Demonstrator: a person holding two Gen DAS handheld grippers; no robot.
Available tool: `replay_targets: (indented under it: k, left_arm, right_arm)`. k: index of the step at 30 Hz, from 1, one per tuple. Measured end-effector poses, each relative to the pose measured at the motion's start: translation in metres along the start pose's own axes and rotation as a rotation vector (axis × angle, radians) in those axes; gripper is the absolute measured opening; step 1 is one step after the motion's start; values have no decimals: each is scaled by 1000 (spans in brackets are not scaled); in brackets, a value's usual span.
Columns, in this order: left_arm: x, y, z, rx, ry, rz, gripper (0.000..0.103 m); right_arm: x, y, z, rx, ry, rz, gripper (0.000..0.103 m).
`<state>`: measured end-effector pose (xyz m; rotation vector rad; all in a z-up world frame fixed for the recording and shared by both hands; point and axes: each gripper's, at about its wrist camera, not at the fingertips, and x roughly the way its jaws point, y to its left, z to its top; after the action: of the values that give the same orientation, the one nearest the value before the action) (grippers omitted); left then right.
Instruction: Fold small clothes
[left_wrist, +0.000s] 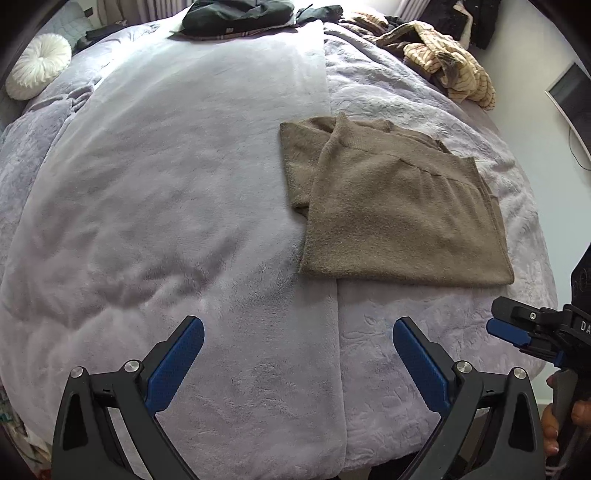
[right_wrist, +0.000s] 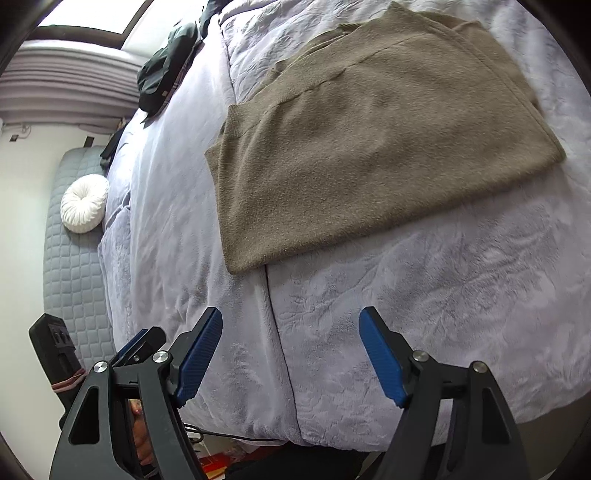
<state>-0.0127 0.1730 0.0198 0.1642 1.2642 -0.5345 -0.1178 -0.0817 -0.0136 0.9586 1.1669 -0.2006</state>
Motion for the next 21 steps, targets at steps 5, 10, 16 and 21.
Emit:
replay_targets:
  k: [5, 10, 16, 21]
  left_arm:
    - [-19, 5, 22, 47, -60, -5, 103]
    - [-24, 12, 52, 40, -127, -26, 103]
    - [25, 13, 60, 20, -14, -3, 103]
    - [61, 14, 60, -41, 52, -40, 103]
  right_arm:
    - [-5, -2, -3, 14, -21, -5, 79]
    - [2, -6, 1, 61, -23, 19, 79]
    - [40, -20, 15, 158, 8, 117, 79]
    - [93, -36, 31, 269, 43, 273, 79]
